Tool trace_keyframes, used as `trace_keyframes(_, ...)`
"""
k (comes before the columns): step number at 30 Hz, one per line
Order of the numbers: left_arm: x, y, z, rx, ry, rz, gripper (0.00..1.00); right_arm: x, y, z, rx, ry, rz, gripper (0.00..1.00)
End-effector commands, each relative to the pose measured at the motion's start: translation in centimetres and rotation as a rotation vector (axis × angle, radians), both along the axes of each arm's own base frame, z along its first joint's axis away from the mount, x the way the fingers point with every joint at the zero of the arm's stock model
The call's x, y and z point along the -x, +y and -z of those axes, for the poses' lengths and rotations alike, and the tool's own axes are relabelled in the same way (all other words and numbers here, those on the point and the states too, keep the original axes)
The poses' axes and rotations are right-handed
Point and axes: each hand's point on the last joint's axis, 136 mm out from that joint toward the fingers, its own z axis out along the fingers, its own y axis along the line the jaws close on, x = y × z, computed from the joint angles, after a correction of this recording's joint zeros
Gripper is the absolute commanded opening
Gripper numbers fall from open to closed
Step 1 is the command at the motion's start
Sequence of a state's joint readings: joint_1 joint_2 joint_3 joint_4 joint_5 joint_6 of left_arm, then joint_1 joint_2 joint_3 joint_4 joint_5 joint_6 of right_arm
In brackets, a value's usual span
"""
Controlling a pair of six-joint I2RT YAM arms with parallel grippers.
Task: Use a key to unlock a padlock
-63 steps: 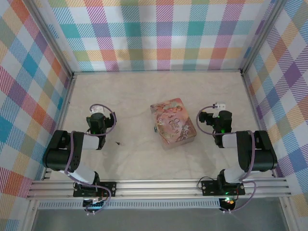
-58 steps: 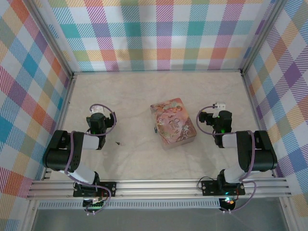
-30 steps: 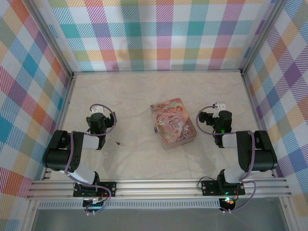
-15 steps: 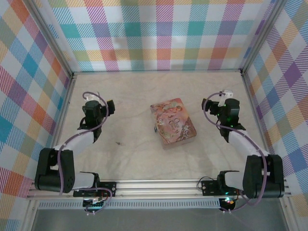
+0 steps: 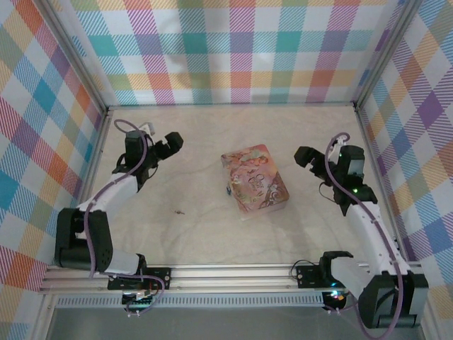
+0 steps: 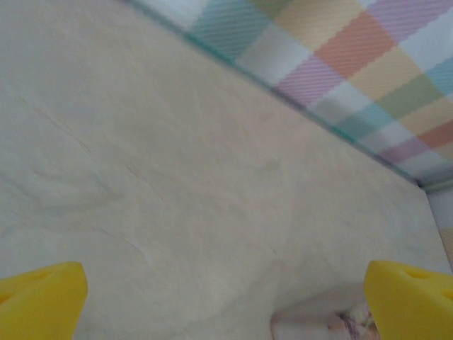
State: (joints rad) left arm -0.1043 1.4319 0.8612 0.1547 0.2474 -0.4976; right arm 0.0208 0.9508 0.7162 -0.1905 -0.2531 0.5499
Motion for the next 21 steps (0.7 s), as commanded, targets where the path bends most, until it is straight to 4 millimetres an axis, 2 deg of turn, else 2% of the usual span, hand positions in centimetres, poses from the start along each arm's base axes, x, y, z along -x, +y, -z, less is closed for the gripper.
trace_keyframes(1,-0.3,-4.0,-1.7,0.081,0.001,0.149,1.00,3.5,1.6,2.7,-0.099,0.180,-0.042,1.00)
trace_keyframes(4,-1.0,-6.9,-1.3,0.075,0.036,0.254,0.93,6.0,2.4,5.0,-0.139,0.310,-0.039,1.00)
trace_keyframes(7,-2.0,-10.0,0.2,0.108,0.104,0.359,0.88,8.3,3.5,6.9,-0.174,0.409,-0.038,1.00)
trace_keyframes(12,-3.4,-15.3,1.7,0.112,0.170,0.525,0.88,11.2,4.2,8.6,-0.202,0.493,0.000,1.00)
trace_keyframes(17,-3.7,-20.2,3.5,0.061,0.262,0.687,0.83,12.7,5.1,10.1,-0.275,0.557,0.012,1.00)
trace_keyframes(21,-3.5,-22.2,5.1,0.028,0.321,0.758,0.81,12.9,6.1,10.9,-0.297,0.571,-0.006,1.00)
